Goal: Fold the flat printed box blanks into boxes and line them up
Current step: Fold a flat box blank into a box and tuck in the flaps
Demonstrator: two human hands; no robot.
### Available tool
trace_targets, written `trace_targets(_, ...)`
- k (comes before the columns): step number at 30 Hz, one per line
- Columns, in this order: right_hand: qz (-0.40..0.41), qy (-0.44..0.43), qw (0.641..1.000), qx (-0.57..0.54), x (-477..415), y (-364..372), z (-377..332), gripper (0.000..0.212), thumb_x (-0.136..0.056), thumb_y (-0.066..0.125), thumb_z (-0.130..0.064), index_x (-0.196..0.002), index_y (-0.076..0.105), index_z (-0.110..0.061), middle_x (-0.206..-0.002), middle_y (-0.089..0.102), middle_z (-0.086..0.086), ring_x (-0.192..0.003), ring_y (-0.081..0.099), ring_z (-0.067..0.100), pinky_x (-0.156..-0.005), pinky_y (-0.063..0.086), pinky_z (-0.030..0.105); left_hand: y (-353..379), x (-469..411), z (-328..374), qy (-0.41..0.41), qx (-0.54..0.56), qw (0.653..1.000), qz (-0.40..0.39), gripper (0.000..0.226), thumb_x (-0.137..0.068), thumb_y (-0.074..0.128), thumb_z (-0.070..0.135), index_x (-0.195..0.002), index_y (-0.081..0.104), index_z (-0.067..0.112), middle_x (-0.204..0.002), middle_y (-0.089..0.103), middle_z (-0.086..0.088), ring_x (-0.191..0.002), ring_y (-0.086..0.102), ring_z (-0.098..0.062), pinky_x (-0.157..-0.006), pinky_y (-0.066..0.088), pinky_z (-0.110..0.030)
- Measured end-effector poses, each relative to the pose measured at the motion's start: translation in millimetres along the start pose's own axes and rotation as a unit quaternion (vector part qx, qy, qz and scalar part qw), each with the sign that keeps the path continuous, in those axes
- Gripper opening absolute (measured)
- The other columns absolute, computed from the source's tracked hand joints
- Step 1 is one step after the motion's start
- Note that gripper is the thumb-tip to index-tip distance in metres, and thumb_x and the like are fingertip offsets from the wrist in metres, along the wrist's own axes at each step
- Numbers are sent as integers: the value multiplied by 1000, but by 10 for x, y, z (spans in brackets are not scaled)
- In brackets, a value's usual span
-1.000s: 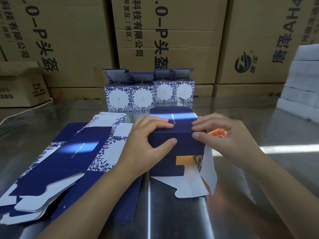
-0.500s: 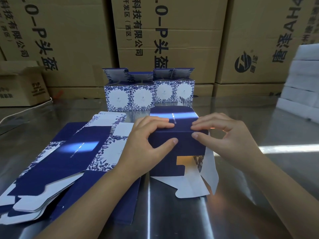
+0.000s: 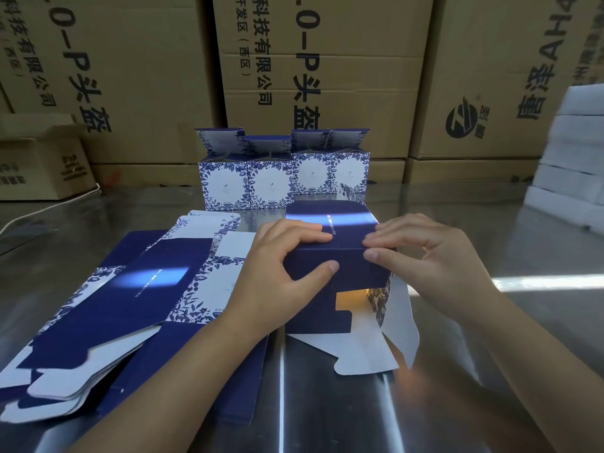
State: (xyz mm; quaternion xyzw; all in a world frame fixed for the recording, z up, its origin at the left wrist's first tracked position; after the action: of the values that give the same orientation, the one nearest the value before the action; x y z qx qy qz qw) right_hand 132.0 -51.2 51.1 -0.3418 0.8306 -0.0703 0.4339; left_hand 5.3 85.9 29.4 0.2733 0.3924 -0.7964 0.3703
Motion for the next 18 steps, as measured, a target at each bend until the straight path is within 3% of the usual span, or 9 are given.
trace_targets(18,2,-5,999,33,-10,-25,-11,17,-73,78,-11,-79,74,-27,-86,70,-15,-90,62,2,-82,43,11,9,4,-14,-1,-5,1000,-7,29,-72,70,29,-100,65,31,-110,59,18,-114,48,-6,-95,29,-8)
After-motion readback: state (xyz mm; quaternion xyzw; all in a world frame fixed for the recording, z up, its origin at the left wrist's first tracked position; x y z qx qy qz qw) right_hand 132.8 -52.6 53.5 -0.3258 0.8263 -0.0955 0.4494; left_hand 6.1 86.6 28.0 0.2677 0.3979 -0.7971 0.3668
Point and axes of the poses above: each hand's wrist, its own x-axis away from the middle knuckle, its own y-axis out of the palm, z = x × y, the point moved 4 cm from there along -x, towards the middle knuckle
